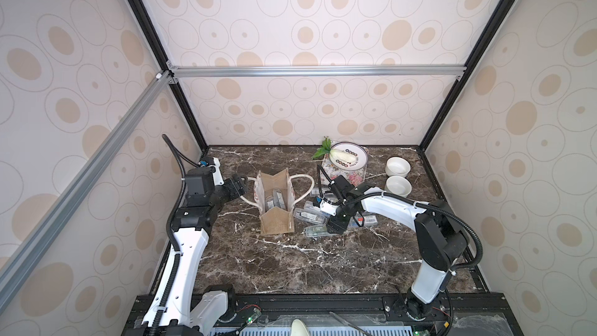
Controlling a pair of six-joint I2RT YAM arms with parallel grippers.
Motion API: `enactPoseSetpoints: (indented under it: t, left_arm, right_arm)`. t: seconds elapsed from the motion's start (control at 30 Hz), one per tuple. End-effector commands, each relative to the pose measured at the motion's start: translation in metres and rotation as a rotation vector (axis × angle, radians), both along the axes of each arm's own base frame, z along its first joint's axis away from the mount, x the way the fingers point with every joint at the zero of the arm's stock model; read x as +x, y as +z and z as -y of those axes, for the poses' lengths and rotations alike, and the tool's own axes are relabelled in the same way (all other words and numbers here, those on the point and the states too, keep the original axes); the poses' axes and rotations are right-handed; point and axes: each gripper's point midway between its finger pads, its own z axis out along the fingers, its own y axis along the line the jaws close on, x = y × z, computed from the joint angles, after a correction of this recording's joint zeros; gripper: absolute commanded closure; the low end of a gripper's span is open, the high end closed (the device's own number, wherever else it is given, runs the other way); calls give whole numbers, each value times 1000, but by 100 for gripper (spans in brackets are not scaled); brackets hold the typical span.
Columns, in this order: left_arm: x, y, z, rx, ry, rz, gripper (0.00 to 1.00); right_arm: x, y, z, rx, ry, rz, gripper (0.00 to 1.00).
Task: Put the compass set into the canvas bag
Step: Pick up the compass set at the center of the board.
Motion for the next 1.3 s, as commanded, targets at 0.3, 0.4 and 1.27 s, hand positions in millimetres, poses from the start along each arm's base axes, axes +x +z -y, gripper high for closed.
enactPoseSetpoints:
  t: [0.3, 0.4, 1.27]
  left_arm:
    - [-4, 16, 0, 23, 1, 39, 19]
    - [-5, 17, -1, 23, 1, 41, 19]
    - [-4, 21, -1, 26, 1, 52, 19]
  right_arm:
    - [-16, -28, -16, -22, 105, -70, 29]
    - [-22, -29, -14, -38, 114, -79, 30]
    - [-28, -54, -6, -183, 86, -34, 38]
